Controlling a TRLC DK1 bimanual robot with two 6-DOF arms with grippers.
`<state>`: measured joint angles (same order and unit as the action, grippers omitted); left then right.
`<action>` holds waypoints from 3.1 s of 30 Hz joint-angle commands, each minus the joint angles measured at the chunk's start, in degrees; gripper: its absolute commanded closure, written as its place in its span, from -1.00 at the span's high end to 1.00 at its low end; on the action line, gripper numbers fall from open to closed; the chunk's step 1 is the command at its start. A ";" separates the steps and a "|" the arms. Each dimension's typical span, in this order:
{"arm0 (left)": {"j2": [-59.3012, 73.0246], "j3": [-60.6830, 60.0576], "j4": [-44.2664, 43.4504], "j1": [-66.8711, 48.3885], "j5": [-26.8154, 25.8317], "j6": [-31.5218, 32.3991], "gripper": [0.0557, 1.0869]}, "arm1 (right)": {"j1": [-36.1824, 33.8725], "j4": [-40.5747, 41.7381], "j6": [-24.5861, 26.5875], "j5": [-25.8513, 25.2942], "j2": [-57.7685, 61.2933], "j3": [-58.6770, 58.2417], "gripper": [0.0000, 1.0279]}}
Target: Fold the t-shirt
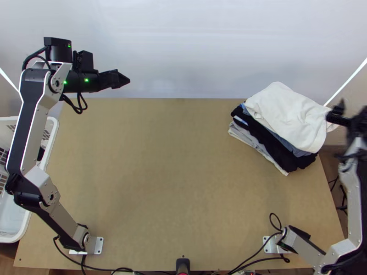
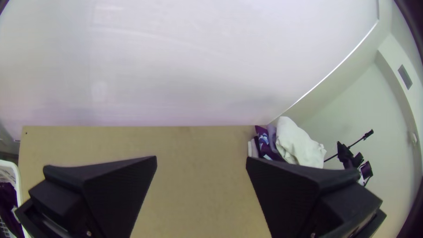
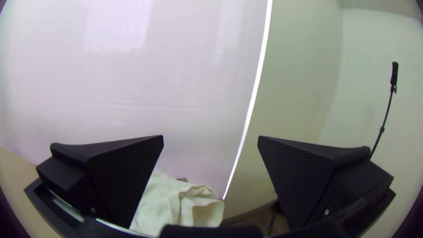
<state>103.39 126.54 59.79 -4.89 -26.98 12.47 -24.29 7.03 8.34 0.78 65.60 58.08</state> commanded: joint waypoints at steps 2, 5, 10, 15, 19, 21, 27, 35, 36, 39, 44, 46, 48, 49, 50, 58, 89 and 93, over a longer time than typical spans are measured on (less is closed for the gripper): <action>-0.74 0.02 0.06 0.05 0.00 0.19 0.91 | 13.31 25.14 5.90 -8.69 10.16 -10.10 0.93; -1.44 0.02 0.24 0.05 0.00 0.45 0.91 | 11.29 32.08 5.64 -9.21 17.98 -13.88 0.93; -2.50 0.02 1.29 0.40 0.09 0.54 0.91 | 6.54 38.94 3.88 -9.21 23.43 -20.03 0.93; -3.20 -0.07 2.17 1.02 0.09 0.54 0.91 | 6.45 40.61 0.19 -10.18 25.36 -23.72 0.93; -3.64 0.02 2.35 0.93 0.09 0.54 0.91 | 8.56 40.61 -1.48 -12.20 24.92 -25.48 0.93; -3.81 0.20 2.35 0.93 0.09 0.54 0.91 | 9.35 40.61 -1.48 -12.73 22.29 -24.95 0.93; -4.34 0.02 2.70 1.28 0.09 0.54 0.91 | 14.19 36.48 0.89 -15.10 9.54 -15.02 0.93; -4.61 -0.33 2.70 1.55 0.09 0.63 0.91 | 31.50 39.29 6.60 -19.58 15.87 -5.61 0.93; -4.61 -0.33 2.70 1.63 0.09 0.71 0.91 | 32.20 41.14 6.60 -19.76 19.12 -5.35 0.93; -4.78 -0.42 2.79 1.90 0.18 0.89 0.91 | 32.29 48.52 6.60 -19.76 29.67 -4.56 0.93; -5.22 -0.51 3.23 2.60 0.18 0.89 0.91 | 29.30 49.93 4.23 -19.94 41.89 -3.50 0.93; -5.48 -0.42 3.32 2.86 0.18 0.80 0.91 | 29.30 49.93 3.35 -20.46 43.47 -4.47 0.93; -5.66 -0.42 3.32 3.30 0.18 0.80 0.91 | 29.92 49.84 3.35 -20.90 43.73 -5.17 0.93; -5.84 -0.42 3.32 3.48 0.18 0.80 0.91 | 30.18 49.84 3.44 -21.25 43.73 -5.26 0.93; -6.01 -0.42 3.32 3.65 0.18 0.80 0.91 | 30.36 49.84 3.53 -21.69 43.12 -5.17 0.93; -6.54 -0.24 3.32 4.53 0.09 0.71 0.91 | 26.84 49.57 3.88 -23.28 31.78 -2.63 0.93; -9.61 0.20 4.28 5.24 1.05 2.03 0.91 | 17.44 46.41 1.15 -29.16 17.72 -10.62 0.93; -13.39 -0.07 1.21 5.94 7.29 5.11 0.91 | 24.38 45.71 4.67 -26.88 5.15 -9.04 0.93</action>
<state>93.76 126.56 63.75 0.25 -24.93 14.55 -7.68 54.59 7.60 -28.49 86.06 45.93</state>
